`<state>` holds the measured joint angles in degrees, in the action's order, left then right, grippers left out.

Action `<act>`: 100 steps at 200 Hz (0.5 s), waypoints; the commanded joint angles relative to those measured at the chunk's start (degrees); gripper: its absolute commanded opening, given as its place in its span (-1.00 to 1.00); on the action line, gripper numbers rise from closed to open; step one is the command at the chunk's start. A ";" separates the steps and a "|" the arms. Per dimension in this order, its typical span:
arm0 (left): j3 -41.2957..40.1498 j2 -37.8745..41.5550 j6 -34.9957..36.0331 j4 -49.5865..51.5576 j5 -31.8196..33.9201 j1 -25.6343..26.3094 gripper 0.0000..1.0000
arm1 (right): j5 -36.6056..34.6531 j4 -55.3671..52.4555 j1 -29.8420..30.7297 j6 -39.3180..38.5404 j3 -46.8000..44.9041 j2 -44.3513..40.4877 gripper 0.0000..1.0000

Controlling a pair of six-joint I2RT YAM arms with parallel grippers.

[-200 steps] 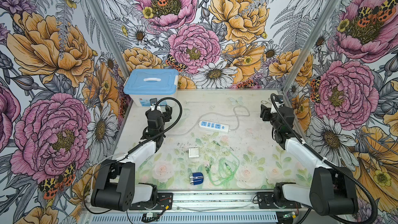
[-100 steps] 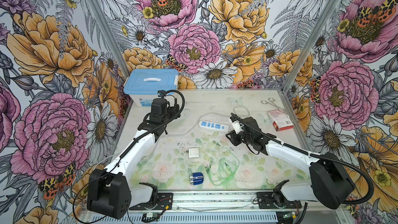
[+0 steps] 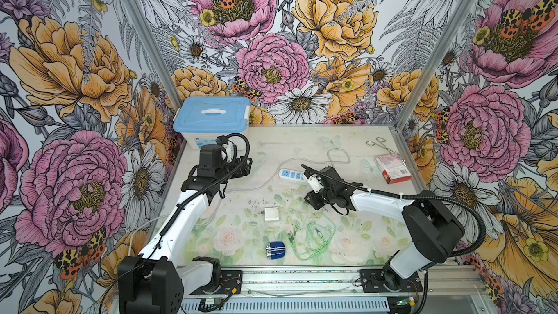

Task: Charge the electric shaver
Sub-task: Pick up the charging cable from the center of the board.

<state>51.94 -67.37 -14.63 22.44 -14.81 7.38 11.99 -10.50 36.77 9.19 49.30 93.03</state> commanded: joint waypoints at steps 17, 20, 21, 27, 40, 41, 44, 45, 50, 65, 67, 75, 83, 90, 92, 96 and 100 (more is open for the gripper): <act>0.17 -0.39 0.58 0.32 -3.68 -0.56 0.63 | -1.32 0.39 0.92 -0.84 2.37 3.14 -0.48; 0.23 -0.39 0.69 0.33 -3.77 -0.60 0.63 | -1.42 0.38 1.05 -0.79 2.39 3.39 -0.50; 0.29 -0.43 0.68 0.33 -3.80 -0.61 0.63 | -1.47 0.39 1.08 -0.77 2.47 3.43 -0.50; 0.32 -0.39 0.75 0.28 -3.94 -0.70 0.63 | -1.67 0.48 1.34 -0.60 2.63 3.83 -0.51; 0.21 -0.41 0.83 0.30 -4.35 -0.87 0.63 | -2.54 0.48 1.89 -0.48 2.98 4.88 -0.52; 0.19 -0.44 0.83 0.27 -4.26 -0.83 0.63 | -2.65 0.48 1.98 -0.48 3.03 4.97 -0.52; 0.23 -0.47 0.83 0.31 -4.42 -0.80 0.63 | -3.00 0.48 2.13 -0.49 3.08 5.23 -0.52; 0.20 -0.48 0.83 0.27 -4.47 -0.84 0.63 | -3.10 0.48 2.19 -0.49 3.08 5.27 -0.52; 0.19 -0.53 0.83 0.27 -4.55 -0.87 0.63 | -3.59 0.56 2.40 -0.45 3.23 5.76 -0.53; 0.19 -0.65 0.93 0.32 -4.63 -0.89 0.63 | -4.25 0.55 2.84 -0.40 3.65 6.86 -0.53; 0.20 -0.70 0.93 0.28 -4.62 -0.92 0.63 | -4.23 0.57 2.86 -0.36 3.73 7.00 -0.53; 0.22 -0.81 0.92 0.24 -4.73 -0.96 0.63 | -4.33 0.57 3.10 -0.34 3.99 7.39 -0.54; 0.26 -0.83 0.92 0.31 -4.81 -1.05 0.63 | -4.69 0.53 3.30 -0.46 4.13 7.87 -0.55; 0.33 -0.92 0.92 0.33 -4.88 -1.24 0.63 | -5.10 0.57 3.52 -0.62 4.24 8.15 -0.56; 0.35 -0.92 0.92 0.28 -4.99 -1.16 0.63 | -5.23 0.57 3.55 -0.70 4.30 8.24 -0.56; 0.31 -0.92 1.00 0.30 -4.90 -1.14 0.63 | -5.53 0.57 3.65 -0.67 4.38 8.38 -0.58; 0.22 -0.85 1.01 0.33 -4.88 -1.18 0.63 | -5.84 0.57 3.73 -0.81 4.37 8.59 -0.59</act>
<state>51.94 -68.01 -14.57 22.57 -17.96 6.92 8.62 -10.50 39.86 8.99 51.79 100.20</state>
